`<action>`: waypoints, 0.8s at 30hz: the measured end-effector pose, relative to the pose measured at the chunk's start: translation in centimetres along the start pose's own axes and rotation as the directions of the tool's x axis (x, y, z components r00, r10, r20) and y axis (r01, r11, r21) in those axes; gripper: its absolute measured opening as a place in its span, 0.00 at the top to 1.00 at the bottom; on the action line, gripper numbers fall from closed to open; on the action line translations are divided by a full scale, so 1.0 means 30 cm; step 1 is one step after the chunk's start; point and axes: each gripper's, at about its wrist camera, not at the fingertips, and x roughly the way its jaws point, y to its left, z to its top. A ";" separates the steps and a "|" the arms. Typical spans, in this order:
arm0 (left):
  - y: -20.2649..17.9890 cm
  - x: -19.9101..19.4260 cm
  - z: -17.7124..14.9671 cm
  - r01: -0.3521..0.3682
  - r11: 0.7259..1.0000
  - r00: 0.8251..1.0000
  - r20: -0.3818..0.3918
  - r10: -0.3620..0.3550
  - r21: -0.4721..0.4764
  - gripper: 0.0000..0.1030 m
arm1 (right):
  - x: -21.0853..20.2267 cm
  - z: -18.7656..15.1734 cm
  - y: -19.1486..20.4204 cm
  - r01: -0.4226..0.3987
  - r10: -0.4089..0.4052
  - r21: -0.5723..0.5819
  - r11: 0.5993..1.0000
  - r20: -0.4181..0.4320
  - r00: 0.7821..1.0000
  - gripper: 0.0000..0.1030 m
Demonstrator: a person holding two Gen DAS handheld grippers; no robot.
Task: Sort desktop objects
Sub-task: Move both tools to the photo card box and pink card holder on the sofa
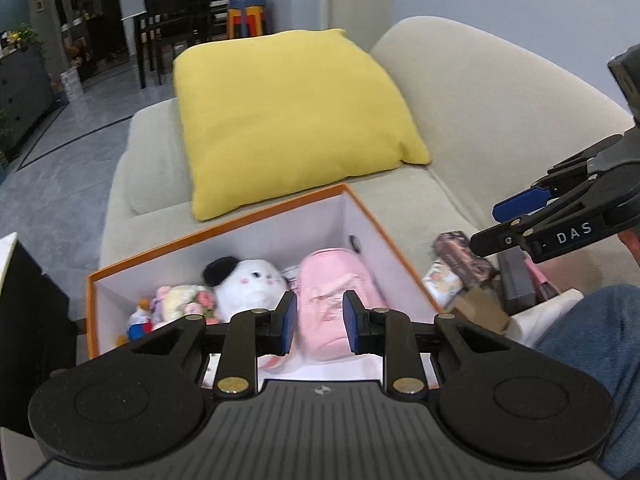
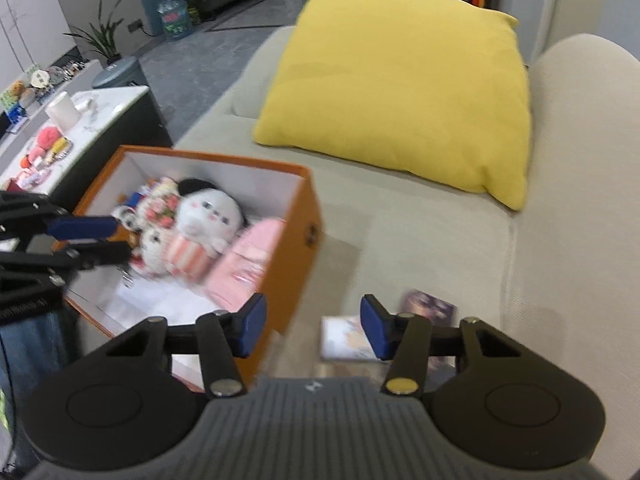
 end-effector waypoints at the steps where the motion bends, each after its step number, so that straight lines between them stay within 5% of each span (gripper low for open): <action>1: -0.011 0.000 0.002 0.013 1.000 1.000 0.003 -0.013 0.006 0.72 | -0.002 -0.014 -0.022 0.013 -0.013 0.002 1.000 -0.008 1.000 0.48; 16: -0.314 0.196 0.114 0.203 0.973 0.977 -0.090 -0.193 0.114 0.72 | 0.039 -0.174 -0.325 0.147 -0.127 0.100 0.984 -0.185 0.974 0.58; 24: -0.408 0.399 0.177 0.239 0.967 0.955 -0.202 -0.219 0.083 0.72 | 0.161 -0.245 -0.382 0.149 -0.127 0.040 0.988 -0.335 0.934 0.58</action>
